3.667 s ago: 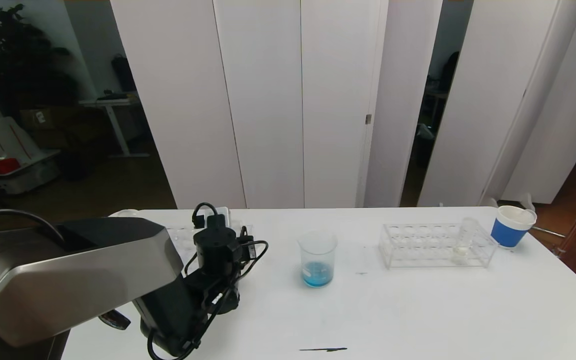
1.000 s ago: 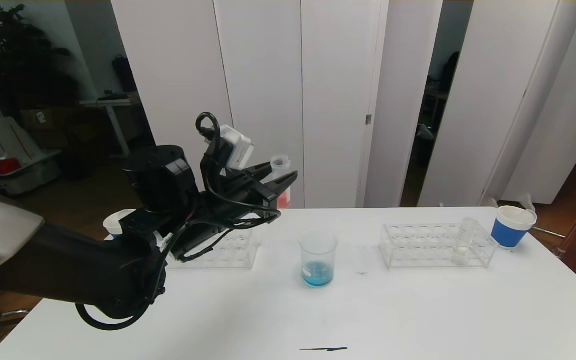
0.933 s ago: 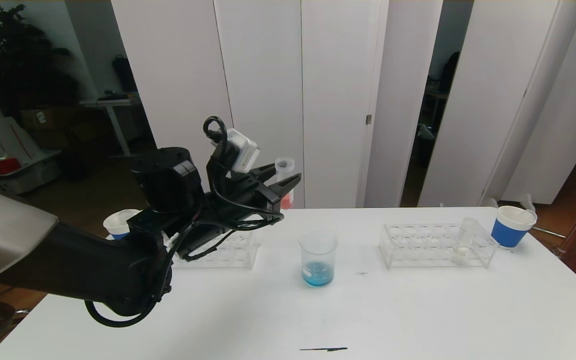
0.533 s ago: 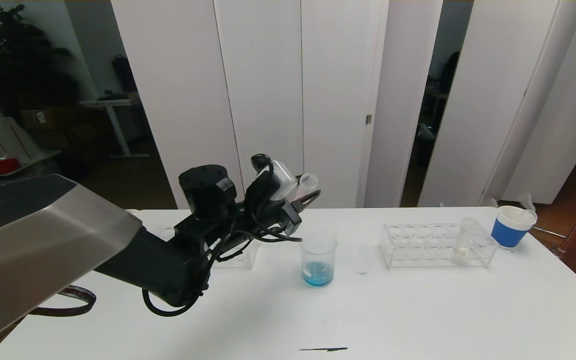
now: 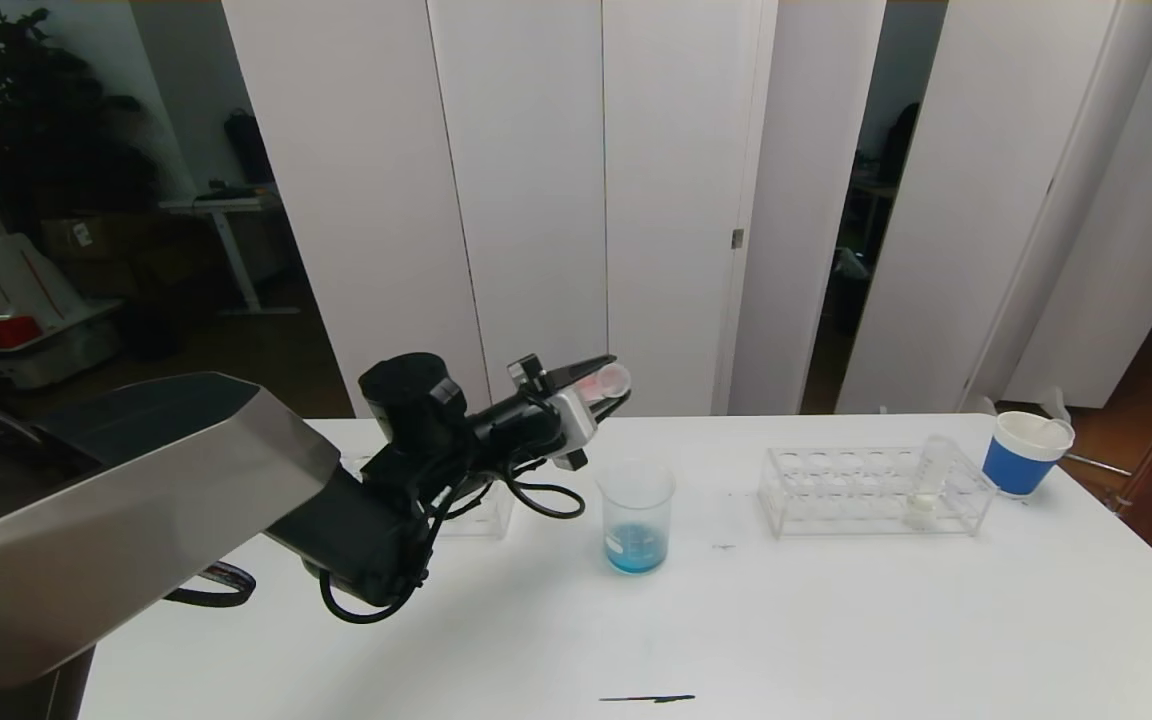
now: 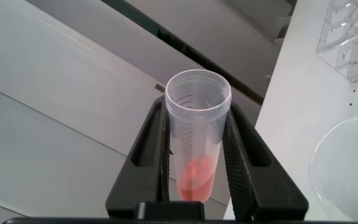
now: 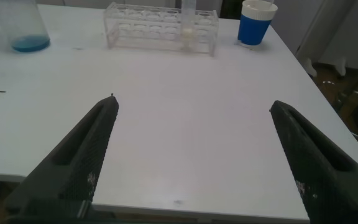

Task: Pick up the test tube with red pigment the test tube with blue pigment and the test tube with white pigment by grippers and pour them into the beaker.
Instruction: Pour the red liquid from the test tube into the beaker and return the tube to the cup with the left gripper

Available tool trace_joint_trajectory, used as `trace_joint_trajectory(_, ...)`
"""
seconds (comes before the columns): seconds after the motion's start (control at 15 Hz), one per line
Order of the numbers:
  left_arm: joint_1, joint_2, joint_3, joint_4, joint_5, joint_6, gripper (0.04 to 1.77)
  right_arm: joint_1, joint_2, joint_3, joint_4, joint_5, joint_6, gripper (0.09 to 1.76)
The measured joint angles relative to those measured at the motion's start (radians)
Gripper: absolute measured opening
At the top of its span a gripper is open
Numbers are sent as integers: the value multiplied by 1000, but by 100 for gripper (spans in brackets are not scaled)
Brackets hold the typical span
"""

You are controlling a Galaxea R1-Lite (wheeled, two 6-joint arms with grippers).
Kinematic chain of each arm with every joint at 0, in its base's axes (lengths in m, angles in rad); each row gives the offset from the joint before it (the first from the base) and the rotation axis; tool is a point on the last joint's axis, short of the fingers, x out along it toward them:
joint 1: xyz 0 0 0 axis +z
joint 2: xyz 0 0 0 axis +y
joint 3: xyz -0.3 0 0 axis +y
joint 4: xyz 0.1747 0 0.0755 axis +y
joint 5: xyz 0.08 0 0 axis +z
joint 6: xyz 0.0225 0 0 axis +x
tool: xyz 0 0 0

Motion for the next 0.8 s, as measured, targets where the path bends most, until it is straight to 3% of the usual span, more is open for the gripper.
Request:
trace_joint_trajectory(0.27, 19, 33, 17, -44, -41, 239, 60, 0, 0, 0, 0, 0, 0, 175)
trace_joint_trajectory(0.53, 20, 64, 19, -119, -39, 383, 60, 0, 0, 0, 0, 0, 0, 175)
trace_joint_trajectory(0.8, 17, 100, 16, -160, -62, 396, 60, 0, 0, 0, 0, 0, 0, 175)
